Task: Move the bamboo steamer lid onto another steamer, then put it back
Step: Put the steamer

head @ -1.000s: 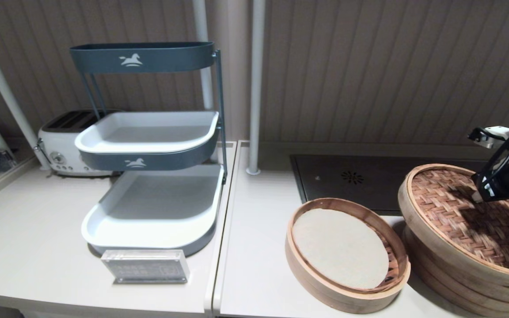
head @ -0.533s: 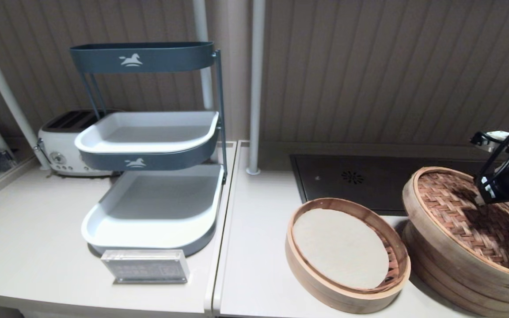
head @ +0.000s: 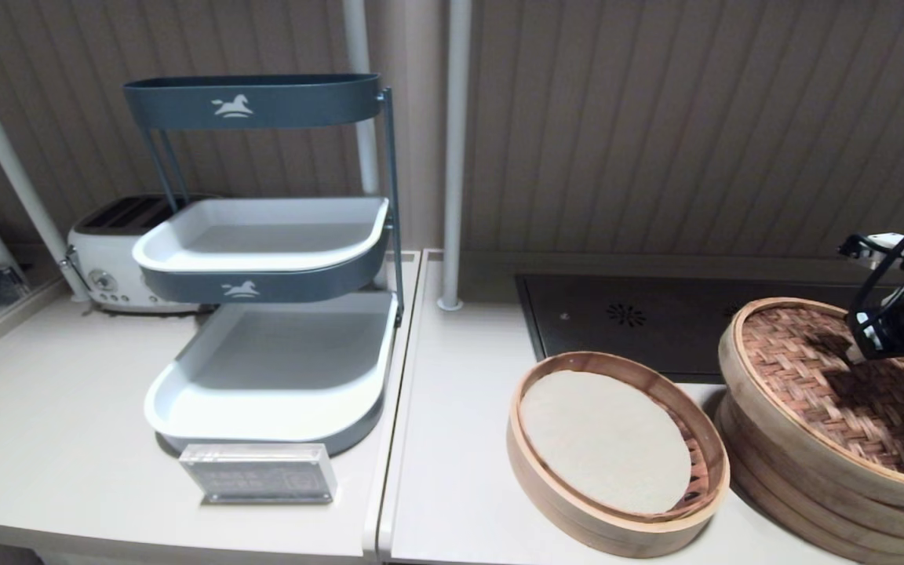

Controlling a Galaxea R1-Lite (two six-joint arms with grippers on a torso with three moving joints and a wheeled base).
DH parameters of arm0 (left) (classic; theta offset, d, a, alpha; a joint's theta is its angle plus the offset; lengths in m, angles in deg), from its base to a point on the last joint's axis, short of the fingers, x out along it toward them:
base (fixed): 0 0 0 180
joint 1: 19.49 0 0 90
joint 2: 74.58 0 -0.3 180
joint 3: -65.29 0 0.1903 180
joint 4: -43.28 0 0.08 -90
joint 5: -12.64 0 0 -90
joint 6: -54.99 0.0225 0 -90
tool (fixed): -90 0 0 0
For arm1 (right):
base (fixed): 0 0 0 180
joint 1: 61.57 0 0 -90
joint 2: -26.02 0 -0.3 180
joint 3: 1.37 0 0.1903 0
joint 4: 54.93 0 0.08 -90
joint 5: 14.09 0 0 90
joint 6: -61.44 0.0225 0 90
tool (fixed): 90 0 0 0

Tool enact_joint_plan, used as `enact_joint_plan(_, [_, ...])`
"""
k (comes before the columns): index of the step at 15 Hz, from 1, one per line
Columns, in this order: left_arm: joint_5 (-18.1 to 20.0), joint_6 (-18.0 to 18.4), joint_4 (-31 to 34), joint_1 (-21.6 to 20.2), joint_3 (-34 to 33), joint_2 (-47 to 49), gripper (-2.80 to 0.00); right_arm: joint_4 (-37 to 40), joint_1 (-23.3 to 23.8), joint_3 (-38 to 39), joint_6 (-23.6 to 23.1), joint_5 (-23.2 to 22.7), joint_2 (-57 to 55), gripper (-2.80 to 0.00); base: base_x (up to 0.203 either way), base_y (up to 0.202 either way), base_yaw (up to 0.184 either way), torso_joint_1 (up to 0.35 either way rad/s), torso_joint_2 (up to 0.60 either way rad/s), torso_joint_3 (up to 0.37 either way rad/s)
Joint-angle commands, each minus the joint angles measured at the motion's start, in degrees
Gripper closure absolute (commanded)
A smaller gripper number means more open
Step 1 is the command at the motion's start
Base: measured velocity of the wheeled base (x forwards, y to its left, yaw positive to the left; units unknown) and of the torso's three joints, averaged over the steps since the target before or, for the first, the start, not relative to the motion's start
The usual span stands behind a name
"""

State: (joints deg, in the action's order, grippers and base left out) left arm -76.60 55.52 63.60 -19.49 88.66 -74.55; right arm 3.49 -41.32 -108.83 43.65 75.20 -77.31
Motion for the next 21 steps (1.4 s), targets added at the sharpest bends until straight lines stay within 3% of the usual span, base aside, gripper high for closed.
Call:
enact_joint_plan(1, [0.0, 0.0, 0.0, 0.0, -1.6, -0.1, 0.00, 0.3, 0.5, 0.2, -0.3, 0.0, -0.1, 0.00, 0.000, 0.000, 0.000, 0.000, 0.00, 0.000])
enact_joint_plan(21, [0.0, 0.0, 0.0, 0.0, -1.6, -0.1, 0.00, 6.8, 5.0, -4.4, -3.8, 0.4, -2.2, 0.00, 0.000, 0.000, 0.000, 0.000, 0.00, 0.000])
